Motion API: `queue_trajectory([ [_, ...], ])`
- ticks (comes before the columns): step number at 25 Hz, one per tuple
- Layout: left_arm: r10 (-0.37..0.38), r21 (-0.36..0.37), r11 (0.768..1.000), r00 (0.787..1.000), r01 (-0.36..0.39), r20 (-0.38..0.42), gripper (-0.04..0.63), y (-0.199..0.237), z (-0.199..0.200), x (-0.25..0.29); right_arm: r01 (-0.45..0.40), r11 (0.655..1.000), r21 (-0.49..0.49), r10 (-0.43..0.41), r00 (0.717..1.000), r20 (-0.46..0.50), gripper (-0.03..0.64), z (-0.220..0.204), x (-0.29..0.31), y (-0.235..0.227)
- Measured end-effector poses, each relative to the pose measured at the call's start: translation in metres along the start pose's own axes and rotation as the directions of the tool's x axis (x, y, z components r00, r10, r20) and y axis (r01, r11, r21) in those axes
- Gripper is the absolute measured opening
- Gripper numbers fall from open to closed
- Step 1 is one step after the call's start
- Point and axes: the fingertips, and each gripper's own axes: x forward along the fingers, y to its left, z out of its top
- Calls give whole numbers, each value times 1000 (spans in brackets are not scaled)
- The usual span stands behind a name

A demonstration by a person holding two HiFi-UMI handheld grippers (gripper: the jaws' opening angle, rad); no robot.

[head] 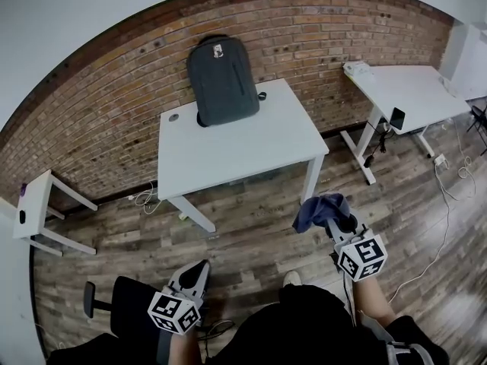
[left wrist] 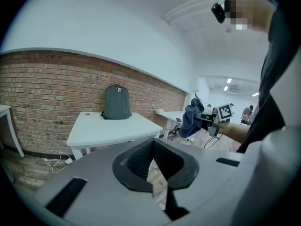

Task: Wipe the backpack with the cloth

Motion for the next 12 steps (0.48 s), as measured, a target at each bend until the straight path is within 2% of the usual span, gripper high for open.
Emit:
queue_trajectory([
  [12, -18, 5, 1000, 1000, 18, -10, -6, -39, -53, -108, 41, 999, 29, -41, 999, 3, 64, -20, -107, 77],
])
